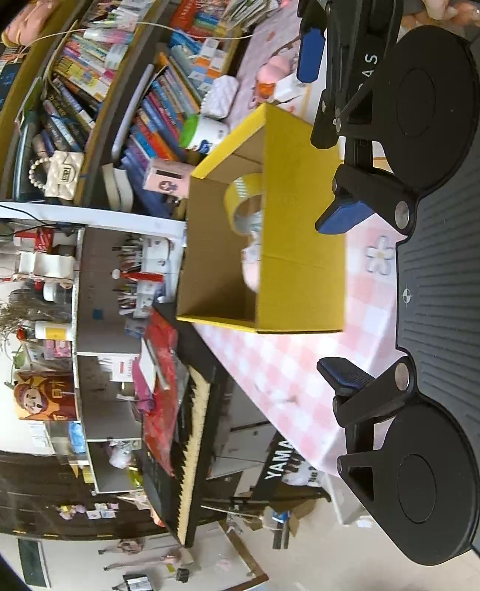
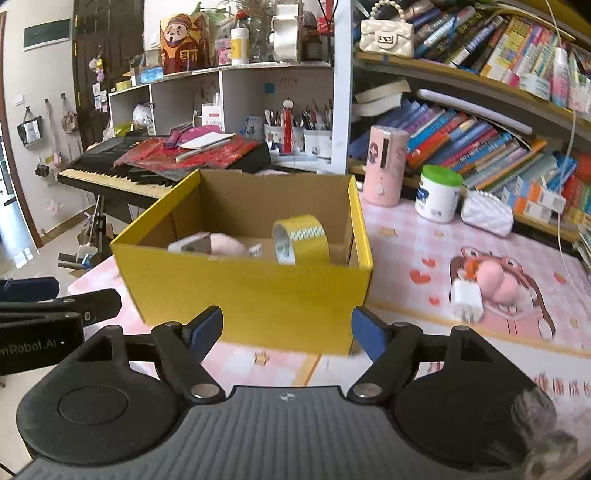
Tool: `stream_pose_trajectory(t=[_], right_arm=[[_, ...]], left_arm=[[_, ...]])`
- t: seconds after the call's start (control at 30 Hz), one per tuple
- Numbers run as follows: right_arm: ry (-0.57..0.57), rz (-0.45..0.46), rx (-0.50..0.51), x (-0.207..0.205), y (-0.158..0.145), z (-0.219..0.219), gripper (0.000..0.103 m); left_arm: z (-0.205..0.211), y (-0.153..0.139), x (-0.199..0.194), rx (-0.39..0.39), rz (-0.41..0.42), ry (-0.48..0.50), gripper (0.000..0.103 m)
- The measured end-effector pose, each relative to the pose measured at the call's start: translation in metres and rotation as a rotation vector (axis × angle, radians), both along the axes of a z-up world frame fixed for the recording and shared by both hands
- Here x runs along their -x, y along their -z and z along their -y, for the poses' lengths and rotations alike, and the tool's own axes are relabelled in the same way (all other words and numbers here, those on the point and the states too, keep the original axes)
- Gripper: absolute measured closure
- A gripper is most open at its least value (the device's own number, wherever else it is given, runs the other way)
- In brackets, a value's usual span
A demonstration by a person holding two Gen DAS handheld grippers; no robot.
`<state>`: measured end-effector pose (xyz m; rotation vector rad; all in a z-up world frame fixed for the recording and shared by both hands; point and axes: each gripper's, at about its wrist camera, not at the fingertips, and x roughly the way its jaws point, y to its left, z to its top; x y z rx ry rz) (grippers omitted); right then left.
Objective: Organize objects
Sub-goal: 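Withdraw both grippers from the box toward the white charger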
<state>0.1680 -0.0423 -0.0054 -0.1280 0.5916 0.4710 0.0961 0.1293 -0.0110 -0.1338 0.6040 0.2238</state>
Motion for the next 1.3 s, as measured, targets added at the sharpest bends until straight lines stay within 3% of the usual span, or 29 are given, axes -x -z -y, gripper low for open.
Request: stream_pose_trajectory(t=[0.27,0.7,1.3], right_arm=[[0.06,-0.038,0.005,0.035,0.007,0.01,0.02],[0.131,-0.078,0.012,0.087,0.023,0.033,0.018],[0.246,-0.093,0.014,0.087,0.029,0.081,0.018]], left_arm=[[0.005,0.007,0.033,0.006,-0.047,0.04,0.023],[0.024,0.019,0.068,0.001,-0.106,0.129,0.022],[0.064,0.027,0.044,0.012,-0.133,0.214,0.022]])
